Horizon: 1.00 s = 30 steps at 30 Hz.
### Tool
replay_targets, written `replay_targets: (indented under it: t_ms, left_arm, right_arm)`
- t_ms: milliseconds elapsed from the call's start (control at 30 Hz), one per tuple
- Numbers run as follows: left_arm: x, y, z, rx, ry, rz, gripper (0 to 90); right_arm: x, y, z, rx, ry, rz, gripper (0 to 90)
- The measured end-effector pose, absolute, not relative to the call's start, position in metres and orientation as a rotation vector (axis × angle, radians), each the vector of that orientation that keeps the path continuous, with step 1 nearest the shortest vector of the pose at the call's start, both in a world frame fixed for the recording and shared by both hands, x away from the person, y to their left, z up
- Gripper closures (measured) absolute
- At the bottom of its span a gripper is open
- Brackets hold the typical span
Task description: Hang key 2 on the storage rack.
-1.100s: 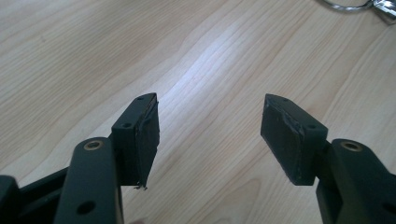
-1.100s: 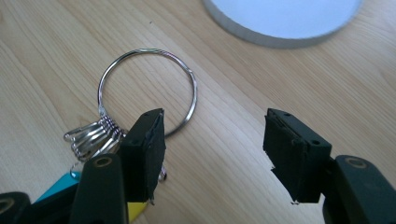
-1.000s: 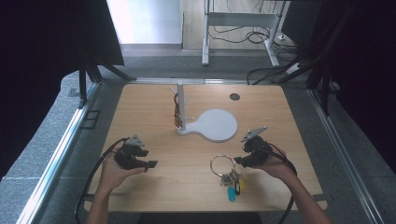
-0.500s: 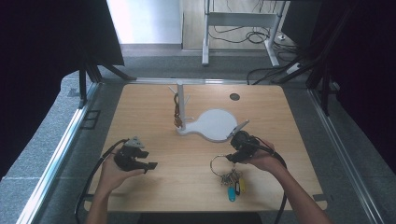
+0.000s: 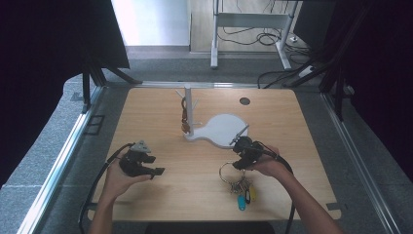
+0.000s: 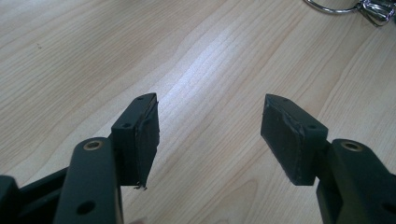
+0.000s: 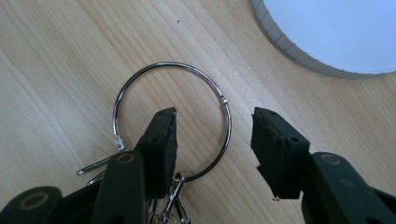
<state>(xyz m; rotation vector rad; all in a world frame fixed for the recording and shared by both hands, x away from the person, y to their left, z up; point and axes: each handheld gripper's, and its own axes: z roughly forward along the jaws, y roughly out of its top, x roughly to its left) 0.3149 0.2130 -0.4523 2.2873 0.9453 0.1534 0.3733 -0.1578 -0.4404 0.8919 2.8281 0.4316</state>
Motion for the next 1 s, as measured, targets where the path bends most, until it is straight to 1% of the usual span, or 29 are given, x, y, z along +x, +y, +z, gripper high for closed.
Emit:
replay_targets:
  t_ms: [200, 467, 1000]
  left_arm:
    - [0.314, 0.212, -0.453, 2.298, 0.939, 0.151, 37.9]
    - [0.314, 0.212, -0.455, 2.304, 0.943, 0.142, 37.8]
    - [0.314, 0.210, -0.459, 2.315, 0.946, 0.128, 37.6]
  right_arm:
    - [0.380, -0.155, -0.449, 0.885, 2.842, 0.338, 56.0]
    - [0.391, -0.158, -0.463, 0.917, 2.861, 0.283, 58.5]
    - [0.394, -0.156, -0.471, 0.917, 2.867, 0.246, 62.0]
